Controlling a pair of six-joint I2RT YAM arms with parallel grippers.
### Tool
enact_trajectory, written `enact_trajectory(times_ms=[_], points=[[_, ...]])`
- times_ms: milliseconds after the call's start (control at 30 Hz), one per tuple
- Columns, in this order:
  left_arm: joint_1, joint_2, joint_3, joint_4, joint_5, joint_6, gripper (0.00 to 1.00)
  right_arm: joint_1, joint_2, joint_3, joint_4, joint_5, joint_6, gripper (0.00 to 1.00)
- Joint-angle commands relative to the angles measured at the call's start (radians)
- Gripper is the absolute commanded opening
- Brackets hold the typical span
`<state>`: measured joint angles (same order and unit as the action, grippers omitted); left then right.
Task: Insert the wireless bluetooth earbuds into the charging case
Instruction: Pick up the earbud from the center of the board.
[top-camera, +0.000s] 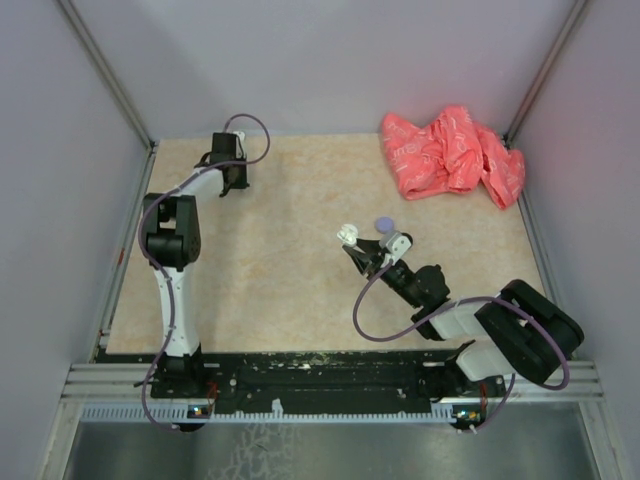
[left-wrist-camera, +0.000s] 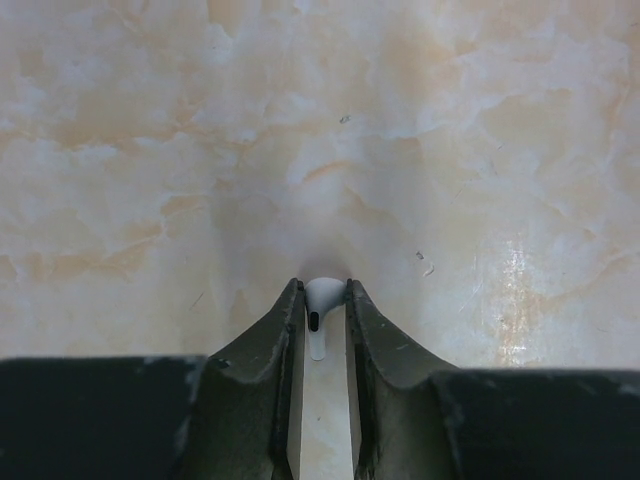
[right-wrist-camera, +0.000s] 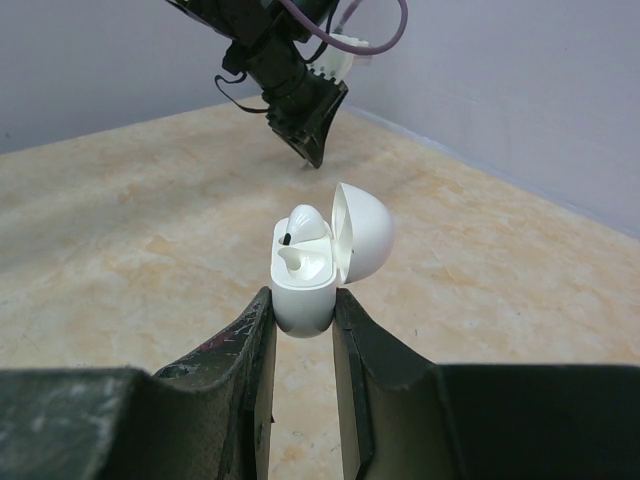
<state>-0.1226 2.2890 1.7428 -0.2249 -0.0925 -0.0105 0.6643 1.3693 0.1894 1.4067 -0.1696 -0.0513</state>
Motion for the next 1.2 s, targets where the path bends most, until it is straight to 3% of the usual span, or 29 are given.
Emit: enact_trajectory(times_ms=[0,233,600,833,1167], points=[[0.004,0.036,0.008,-0.090,0.057,0.008,0.23,-0.006,-0.010,0.000,0.067,-0.011,0.007,0.00],[0.003,-0.083,-0.115,-0.073,0.106,-0.001,0.21,-0.006,-0.024,0.008,0.044,-0.043,0.011,0.00],[-0.027,-0.449,-0.465,0.131,0.233,-0.132,0.20,-0.006,-0.045,0.025,0.030,-0.102,0.051,0.00],[-0.100,-0.680,-0.663,0.286,0.268,-0.192,0.20,-0.006,-0.102,0.044,-0.020,-0.108,0.080,0.00],[-0.291,-1.007,-0.874,0.504,0.230,-0.256,0.20,-0.004,-0.182,0.110,-0.185,-0.104,0.080,0.00]])
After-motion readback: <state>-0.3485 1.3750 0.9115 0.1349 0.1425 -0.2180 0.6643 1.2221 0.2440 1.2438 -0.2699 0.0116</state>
